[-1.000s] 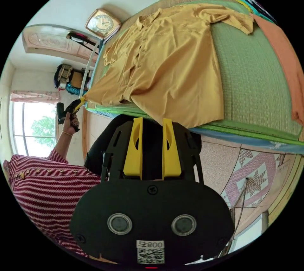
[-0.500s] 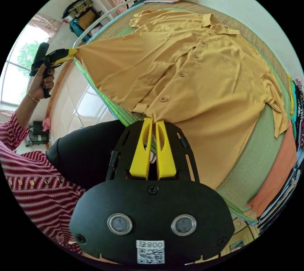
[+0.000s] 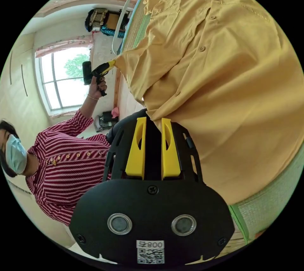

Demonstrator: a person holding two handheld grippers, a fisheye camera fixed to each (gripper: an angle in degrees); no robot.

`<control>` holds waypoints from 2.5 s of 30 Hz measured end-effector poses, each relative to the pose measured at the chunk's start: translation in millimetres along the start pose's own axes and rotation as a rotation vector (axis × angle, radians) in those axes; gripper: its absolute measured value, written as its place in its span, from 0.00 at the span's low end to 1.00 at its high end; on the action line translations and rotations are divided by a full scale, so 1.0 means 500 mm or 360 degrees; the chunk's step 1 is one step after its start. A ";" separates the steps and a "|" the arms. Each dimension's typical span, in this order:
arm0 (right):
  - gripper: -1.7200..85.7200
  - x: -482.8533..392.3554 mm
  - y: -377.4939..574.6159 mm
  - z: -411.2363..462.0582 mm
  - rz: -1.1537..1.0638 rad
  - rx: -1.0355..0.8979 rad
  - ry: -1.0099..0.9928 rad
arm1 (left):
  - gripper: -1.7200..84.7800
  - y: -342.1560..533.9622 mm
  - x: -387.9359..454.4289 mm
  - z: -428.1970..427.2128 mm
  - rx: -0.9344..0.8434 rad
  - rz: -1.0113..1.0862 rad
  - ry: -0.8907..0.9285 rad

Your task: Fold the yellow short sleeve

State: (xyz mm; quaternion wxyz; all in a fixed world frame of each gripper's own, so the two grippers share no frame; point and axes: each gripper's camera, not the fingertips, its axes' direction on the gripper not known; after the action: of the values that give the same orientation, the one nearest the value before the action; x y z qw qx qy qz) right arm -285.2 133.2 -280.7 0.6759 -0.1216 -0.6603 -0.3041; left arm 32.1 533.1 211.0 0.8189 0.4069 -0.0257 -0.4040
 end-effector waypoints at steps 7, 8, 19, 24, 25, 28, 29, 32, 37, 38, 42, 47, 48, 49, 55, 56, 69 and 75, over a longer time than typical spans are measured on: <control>0.11 0.022 0.073 -0.043 0.0077 0.0291 0.0168 | 0.08 0.013 0.108 -0.003 0.0058 0.0169 -0.0160; 0.11 0.028 0.075 -0.040 0.0091 0.0298 0.0174 | 0.08 0.013 0.131 0.009 0.0033 0.0215 -0.0135; 0.10 0.084 0.074 0.083 0.0173 0.0161 0.0246 | 0.11 -0.048 0.343 0.196 -0.0409 0.0541 0.0087; 0.11 0.062 0.076 0.043 0.0145 0.0280 0.0300 | 0.11 -0.079 0.409 0.259 -0.0587 0.0637 -0.0159; 0.11 0.051 0.067 0.035 0.0123 0.0308 0.0317 | 0.11 -0.083 0.420 0.266 -0.0606 0.0645 -0.0224; 0.12 0.029 0.030 0.027 0.0065 0.0341 0.0368 | 0.06 -0.099 0.448 0.263 -0.0607 0.0646 -0.0290; 0.12 0.026 0.020 0.027 0.0051 0.0342 0.0369 | 0.05 -0.104 0.459 0.259 -0.0607 0.0648 -0.0300; 0.12 0.025 -0.036 0.034 0.0008 0.0337 0.0376 | 0.03 -0.112 0.485 0.244 -0.0587 0.0650 -0.0284; 0.12 0.039 -0.151 0.035 -0.0020 0.0343 0.0391 | 0.03 -0.123 0.524 0.211 -0.0514 0.0630 -0.0194; 0.12 0.041 -0.163 0.034 -0.0016 0.0348 0.0412 | 0.04 -0.125 0.533 0.206 -0.0508 0.0627 -0.0177; 0.13 0.048 -0.243 0.033 0.0018 0.0346 0.0589 | 0.07 -0.130 0.562 0.216 -0.0580 0.0675 -0.0213; 0.13 0.061 -0.311 0.071 0.0009 0.0233 0.0659 | 0.04 -0.138 0.591 0.228 -0.0651 0.0708 -0.0351; 0.13 0.069 -0.320 0.078 0.0024 0.0216 0.0696 | 0.04 -0.140 0.594 0.227 -0.0650 0.0710 -0.0348; 0.13 0.077 -0.326 0.081 0.0042 0.0211 0.0725 | 0.04 -0.143 0.598 0.222 -0.0645 0.0711 -0.0345; 0.13 0.089 -0.323 0.074 0.0085 0.0271 0.0847 | 0.03 -0.157 0.612 0.176 -0.0557 0.0656 -0.0210; 0.13 0.091 -0.324 0.077 0.0088 0.0264 0.0854 | 0.03 -0.161 0.615 0.166 -0.0539 0.0645 -0.0176; 0.03 0.136 -0.342 0.091 0.0169 0.0226 0.1000 | 0.03 -0.196 0.658 0.125 -0.0501 0.0683 0.0008; 0.06 0.160 -0.302 0.006 0.0190 0.0395 0.0883 | 0.03 -0.208 0.657 0.119 -0.0520 0.0679 0.0008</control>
State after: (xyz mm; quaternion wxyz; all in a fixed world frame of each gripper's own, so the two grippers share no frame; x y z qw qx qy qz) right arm -378.4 -3.6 -238.7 0.8567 0.0111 -0.4743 -0.2025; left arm 164.3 234.9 85.2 0.9404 0.2556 -0.0433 -0.2202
